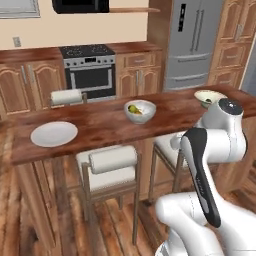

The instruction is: Take the fruits from the plate on the dining counter and place two fruits in each bowl.

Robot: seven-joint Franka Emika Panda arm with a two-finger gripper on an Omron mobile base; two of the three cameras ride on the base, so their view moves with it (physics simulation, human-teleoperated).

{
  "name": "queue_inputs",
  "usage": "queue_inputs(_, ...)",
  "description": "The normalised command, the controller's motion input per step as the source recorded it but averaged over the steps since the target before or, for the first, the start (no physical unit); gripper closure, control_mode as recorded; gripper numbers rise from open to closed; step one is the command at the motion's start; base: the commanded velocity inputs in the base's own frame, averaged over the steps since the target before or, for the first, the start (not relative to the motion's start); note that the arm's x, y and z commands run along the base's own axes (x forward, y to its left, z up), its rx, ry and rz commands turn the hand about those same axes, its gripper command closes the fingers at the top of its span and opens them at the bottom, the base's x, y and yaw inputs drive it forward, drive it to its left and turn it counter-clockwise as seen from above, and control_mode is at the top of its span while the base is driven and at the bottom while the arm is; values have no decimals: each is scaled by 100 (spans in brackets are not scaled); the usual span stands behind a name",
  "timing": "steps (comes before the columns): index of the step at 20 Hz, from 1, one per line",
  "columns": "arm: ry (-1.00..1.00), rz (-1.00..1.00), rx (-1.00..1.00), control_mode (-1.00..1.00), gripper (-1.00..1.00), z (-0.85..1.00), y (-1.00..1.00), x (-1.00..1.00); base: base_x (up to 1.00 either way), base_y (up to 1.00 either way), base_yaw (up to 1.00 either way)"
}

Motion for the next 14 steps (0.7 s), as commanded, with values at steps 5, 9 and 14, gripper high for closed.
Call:
queue_inputs(5,0,0,0,100,100,0,0,0,-3,-100,8)
queue_inputs(9,0,0,0,100,100,0,0,0,1,-100,16)
queue_inputs(14,0,0,0,100,100,0,0,0,13,-100,24)
